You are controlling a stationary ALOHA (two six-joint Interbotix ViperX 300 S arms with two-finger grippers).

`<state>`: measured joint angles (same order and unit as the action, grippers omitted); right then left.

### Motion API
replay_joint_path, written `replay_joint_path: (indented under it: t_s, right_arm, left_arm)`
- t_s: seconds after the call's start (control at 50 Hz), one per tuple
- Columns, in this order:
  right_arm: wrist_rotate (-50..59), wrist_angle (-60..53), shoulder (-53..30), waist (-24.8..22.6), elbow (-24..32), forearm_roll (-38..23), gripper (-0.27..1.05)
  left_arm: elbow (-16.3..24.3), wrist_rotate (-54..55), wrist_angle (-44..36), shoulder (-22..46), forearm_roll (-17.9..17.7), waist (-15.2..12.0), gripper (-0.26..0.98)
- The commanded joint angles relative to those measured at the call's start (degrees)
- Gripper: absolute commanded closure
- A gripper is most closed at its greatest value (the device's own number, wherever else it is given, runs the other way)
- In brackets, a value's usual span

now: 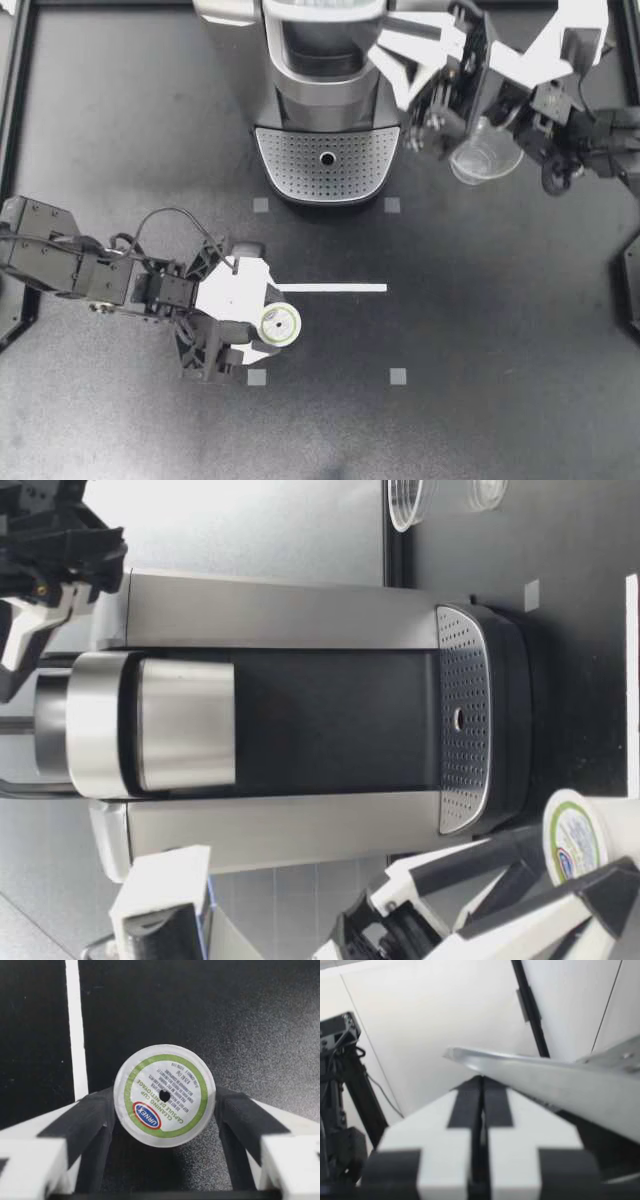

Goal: Place the coffee capsule inside the capsule container, then place the cup onto the center of the cup tray, then push the 'Hot Water' and 'Travel Mug' buttons.

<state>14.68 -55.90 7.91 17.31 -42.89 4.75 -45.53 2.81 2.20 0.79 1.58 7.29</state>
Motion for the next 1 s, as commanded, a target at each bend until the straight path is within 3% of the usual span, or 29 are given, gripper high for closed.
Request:
replay_joint_path:
  t_s: [0.0, 0.56, 0.74, 0.98]
  right_arm:
    - [0.18, -0.53, 1.41, 2.37, 1.93, 0.18, 0.66]
    - [2.72, 5.62, -0.44, 12.30, 8.17, 0.09, 0.66]
    - [2.72, 6.77, -0.70, 13.18, 9.32, 0.09, 0.66]
    - [2.99, 6.68, 3.60, 11.25, 6.77, -1.76, 0.66]
  left_arm:
    - [1.32, 0.00, -0.44, -1.85, 0.00, -0.18, 0.19]
    - [2.20, -0.09, -0.44, -2.37, 0.00, -0.18, 0.19]
    - [3.87, -0.62, 0.88, -3.78, 0.09, -0.18, 0.19]
    - [8.53, -2.46, 7.56, -10.55, 0.88, -0.18, 0.19]
